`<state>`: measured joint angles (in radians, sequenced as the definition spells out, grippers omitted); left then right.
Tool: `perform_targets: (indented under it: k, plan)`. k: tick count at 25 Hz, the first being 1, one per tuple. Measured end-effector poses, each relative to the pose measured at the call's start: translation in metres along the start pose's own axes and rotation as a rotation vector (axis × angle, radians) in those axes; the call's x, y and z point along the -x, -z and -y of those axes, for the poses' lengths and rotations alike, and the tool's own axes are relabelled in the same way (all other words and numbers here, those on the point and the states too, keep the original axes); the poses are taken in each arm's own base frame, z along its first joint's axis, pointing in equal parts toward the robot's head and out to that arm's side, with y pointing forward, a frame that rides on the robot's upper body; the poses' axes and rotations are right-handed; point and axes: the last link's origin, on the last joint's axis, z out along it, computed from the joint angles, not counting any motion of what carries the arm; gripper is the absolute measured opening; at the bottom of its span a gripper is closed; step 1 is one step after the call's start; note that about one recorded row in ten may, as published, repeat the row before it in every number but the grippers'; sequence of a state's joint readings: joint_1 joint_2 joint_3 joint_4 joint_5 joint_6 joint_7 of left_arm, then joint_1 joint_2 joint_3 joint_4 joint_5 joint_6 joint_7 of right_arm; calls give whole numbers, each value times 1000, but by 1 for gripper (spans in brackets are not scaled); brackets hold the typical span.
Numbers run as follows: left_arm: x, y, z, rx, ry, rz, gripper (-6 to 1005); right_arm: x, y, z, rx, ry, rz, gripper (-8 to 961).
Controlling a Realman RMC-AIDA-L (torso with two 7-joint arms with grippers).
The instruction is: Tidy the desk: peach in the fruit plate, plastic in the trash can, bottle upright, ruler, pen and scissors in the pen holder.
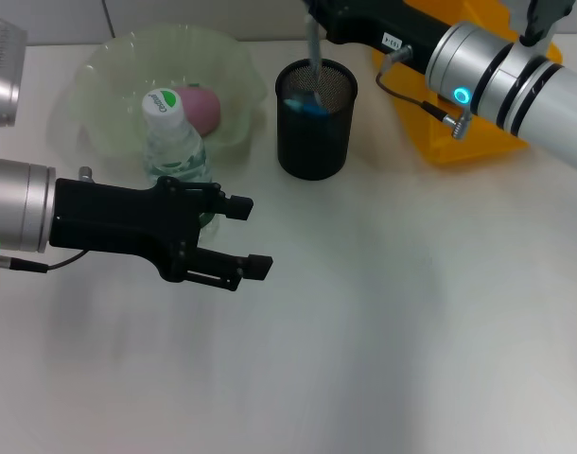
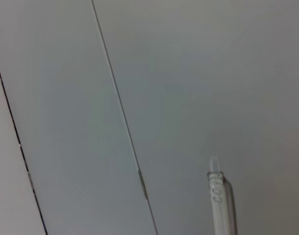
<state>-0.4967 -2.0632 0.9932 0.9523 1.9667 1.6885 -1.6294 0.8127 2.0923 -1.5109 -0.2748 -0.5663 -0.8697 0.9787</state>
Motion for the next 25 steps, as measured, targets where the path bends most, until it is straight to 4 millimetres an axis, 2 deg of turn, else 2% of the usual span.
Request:
perform_targets:
  k: [3,9,12,16,18,19,20,23,24,25]
  plan:
    - [1,1,-1,3,4,0,857,-3,2,0,1,0,-8,138]
    - [4,3,-3,4,13,-2,856,-6,7,0,6,-15,-2,358]
    - [5,3,-3,3,17,-3,857,-7,11,-2,23,-21,12,406]
    - [8,5,-6,5,28,-14,857,-9,30,-5,72,-50,76,463]
    - [10,7,-8,11,34,-17,857,-11,50,-7,109,-69,124,488]
    - [14,10,-12,27,30,-21,857,-14,81,-12,176,-67,176,500]
    - [14,10,-12,27,30,-21,857,-14,81,-12,176,-67,176,522]
    - [21,16,-22,64,-4,-32,857,-20,138,-24,315,-17,226,589]
    - [27,22,-26,61,-19,-52,857,-25,174,-29,384,14,219,611]
    - [27,22,-26,61,-19,-52,857,-25,174,-29,384,14,219,633]
